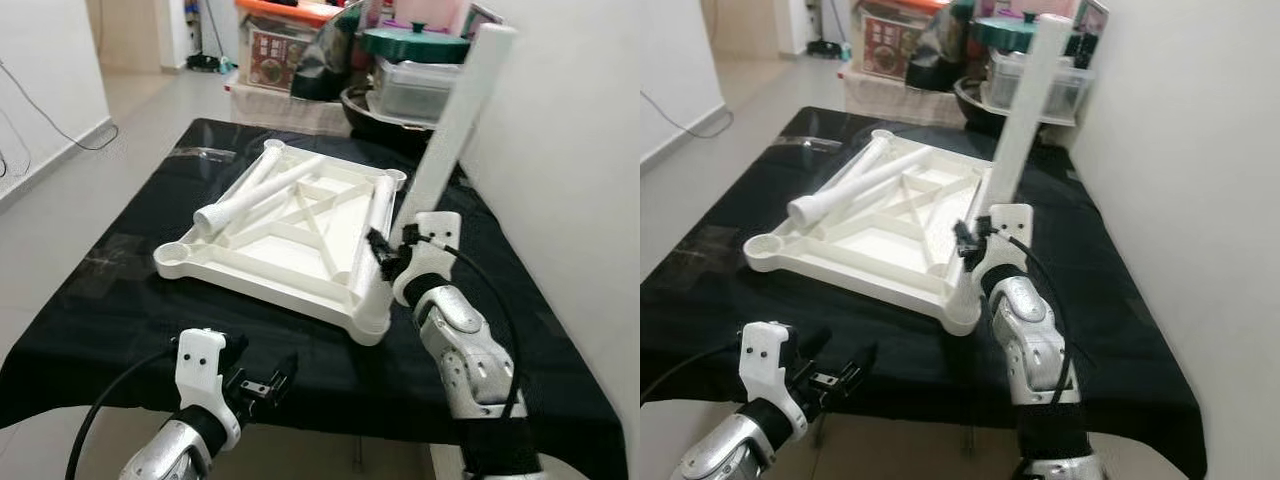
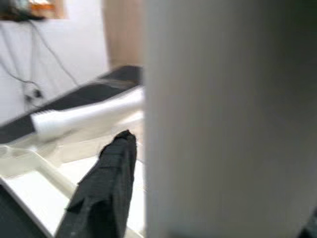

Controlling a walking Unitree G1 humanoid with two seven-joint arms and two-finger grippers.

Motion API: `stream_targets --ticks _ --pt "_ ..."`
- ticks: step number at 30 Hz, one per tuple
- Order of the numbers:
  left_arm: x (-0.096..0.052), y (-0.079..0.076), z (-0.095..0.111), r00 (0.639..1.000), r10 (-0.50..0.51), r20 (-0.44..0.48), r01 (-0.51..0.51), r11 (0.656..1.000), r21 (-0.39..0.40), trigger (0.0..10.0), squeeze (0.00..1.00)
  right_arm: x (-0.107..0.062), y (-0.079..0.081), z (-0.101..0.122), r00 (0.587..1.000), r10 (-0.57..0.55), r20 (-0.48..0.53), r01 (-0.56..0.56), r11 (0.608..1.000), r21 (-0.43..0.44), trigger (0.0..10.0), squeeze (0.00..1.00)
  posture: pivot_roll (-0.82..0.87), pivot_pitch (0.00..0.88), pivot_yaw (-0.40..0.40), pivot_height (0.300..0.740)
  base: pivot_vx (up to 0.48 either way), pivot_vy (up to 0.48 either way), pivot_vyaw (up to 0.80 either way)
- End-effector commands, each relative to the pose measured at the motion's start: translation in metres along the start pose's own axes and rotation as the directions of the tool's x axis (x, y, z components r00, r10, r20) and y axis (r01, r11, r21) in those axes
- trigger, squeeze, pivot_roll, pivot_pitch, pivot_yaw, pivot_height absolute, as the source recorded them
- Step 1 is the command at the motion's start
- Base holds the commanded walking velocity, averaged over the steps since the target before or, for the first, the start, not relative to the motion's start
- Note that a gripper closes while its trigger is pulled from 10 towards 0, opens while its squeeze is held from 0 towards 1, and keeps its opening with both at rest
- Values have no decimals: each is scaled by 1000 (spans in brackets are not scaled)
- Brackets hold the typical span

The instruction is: Building children table

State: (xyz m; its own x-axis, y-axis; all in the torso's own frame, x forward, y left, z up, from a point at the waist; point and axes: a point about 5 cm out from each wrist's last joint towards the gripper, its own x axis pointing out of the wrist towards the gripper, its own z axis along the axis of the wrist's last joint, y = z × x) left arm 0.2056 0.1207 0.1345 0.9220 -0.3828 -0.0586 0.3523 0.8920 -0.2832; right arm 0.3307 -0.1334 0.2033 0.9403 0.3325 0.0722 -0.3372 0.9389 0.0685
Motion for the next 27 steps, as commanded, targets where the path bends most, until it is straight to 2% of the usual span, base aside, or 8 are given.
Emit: stream_targets --ticks 1,2,11,12,14,20,24,27 --pt "1 2 -3 1000 -2 -12 2 1000 -9 10000 0 2 0 13 994 111 3 -111 994 16 10000 1000 145 0 -153 740 0 0 0" --pt "1 2 -3 1000 -2 -11 2 1000 -10 10000 0 2 -1 15 991 133 -9 -133 991 19 10000 0 145 0 -153 740 0 0 0" --pt "2 2 -4 1000 -5 -9 5 1000 -11 10000 0 -11 -34 8 886 449 -116 -462 878 -128 9843 0 149 0 -161 740 0 0 0" --pt "2 1 -4 1000 -7 -10 7 1000 -9 10000 0 -10 -34 0 872 466 -148 -482 870 -104 0 0 154 0 -167 740 0 0 0" --pt "3 1 -4 1000 -9 -10 9 1000 -7 10000 0 -9 -33 -5 860 481 -170 -499 862 -84 0 0 155 0 -168 740 0 0 0" --pt "1 0 -5 1000 3 -8 -3 1000 -10 10000 0 14 -76 -31 955 -125 -269 113 992 -58 0 0 166 0 -178 740 0 0 0" --pt "-1 -1 -5 1000 4 -10 -4 1000 -8 10000 0 -12 -102 -51 750 -590 -299 615 788 -13 0 0 166 0 -174 740 0 0 0" --pt "-3 -1 -5 1000 8 -12 -8 1000 -8 10000 0 -20 -74 -61 764 -560 -320 584 811 -24 0 0 161 0 -167 740 0 0 0"
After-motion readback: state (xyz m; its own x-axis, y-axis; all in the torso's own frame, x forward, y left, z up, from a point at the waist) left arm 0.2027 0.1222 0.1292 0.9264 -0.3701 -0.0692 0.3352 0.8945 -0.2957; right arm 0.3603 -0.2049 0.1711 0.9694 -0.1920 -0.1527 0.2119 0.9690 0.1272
